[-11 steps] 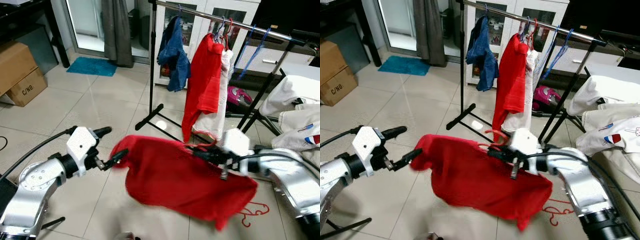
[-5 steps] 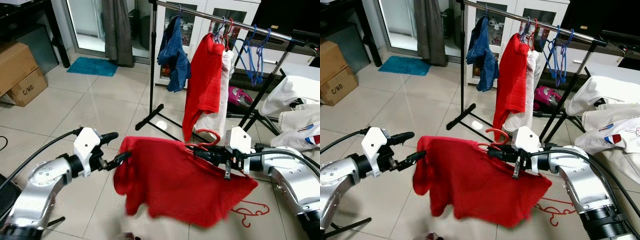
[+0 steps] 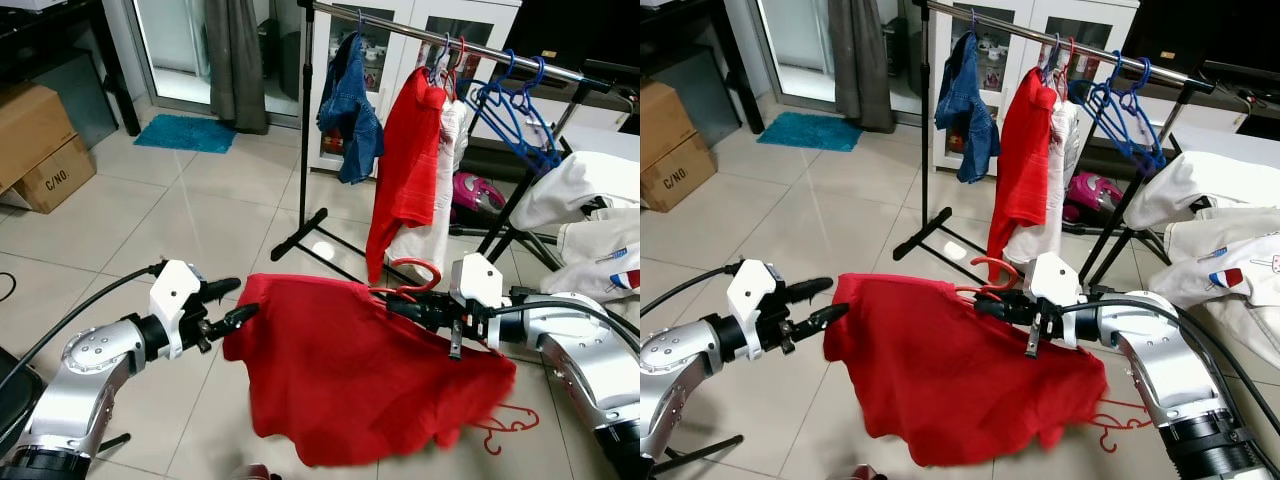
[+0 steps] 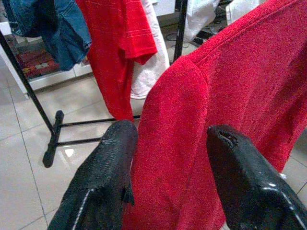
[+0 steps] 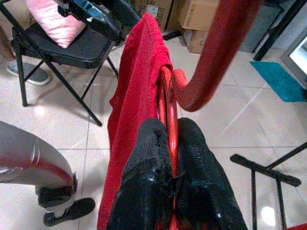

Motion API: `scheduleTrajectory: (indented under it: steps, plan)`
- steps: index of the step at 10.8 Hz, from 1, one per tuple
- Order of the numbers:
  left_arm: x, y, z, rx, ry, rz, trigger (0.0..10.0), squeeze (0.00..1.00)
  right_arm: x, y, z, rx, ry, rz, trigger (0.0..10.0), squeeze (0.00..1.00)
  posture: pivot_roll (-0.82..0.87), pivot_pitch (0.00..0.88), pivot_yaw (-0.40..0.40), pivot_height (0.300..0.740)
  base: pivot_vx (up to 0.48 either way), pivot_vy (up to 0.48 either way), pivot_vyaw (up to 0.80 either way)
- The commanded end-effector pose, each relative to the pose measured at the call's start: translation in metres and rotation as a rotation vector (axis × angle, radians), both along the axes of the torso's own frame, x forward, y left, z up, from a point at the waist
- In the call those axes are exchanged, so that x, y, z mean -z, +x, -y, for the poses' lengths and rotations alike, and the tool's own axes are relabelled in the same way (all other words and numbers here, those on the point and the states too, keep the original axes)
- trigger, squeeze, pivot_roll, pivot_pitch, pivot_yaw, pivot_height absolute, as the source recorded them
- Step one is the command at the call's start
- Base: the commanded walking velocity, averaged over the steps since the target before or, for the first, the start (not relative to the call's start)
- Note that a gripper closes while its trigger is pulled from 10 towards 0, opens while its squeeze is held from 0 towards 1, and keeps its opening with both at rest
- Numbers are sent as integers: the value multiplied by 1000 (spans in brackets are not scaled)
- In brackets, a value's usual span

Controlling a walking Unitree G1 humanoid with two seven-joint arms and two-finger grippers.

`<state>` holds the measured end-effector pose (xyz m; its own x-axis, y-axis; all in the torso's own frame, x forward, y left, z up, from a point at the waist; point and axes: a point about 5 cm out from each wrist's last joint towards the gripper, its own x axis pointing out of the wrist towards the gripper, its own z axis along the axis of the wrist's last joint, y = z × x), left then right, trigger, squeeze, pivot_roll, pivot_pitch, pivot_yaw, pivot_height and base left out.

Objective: Hang hanger

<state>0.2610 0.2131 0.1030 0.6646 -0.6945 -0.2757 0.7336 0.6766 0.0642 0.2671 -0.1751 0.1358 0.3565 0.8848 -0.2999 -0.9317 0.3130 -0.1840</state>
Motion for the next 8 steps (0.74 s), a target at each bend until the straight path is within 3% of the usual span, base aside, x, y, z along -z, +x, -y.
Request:
scheduleTrajectory:
  steps: [1,8]
  plan:
    - [0,3,4,16,-10,-5,0,0,-18,4,0,-15,18,74,10000,0,106,0,-16,740,0,0,0]
    - [-3,15,2,24,-14,2,0,0,-15,0,1,-13,9,63,10000,0,99,0,-4,740,0,0,0]
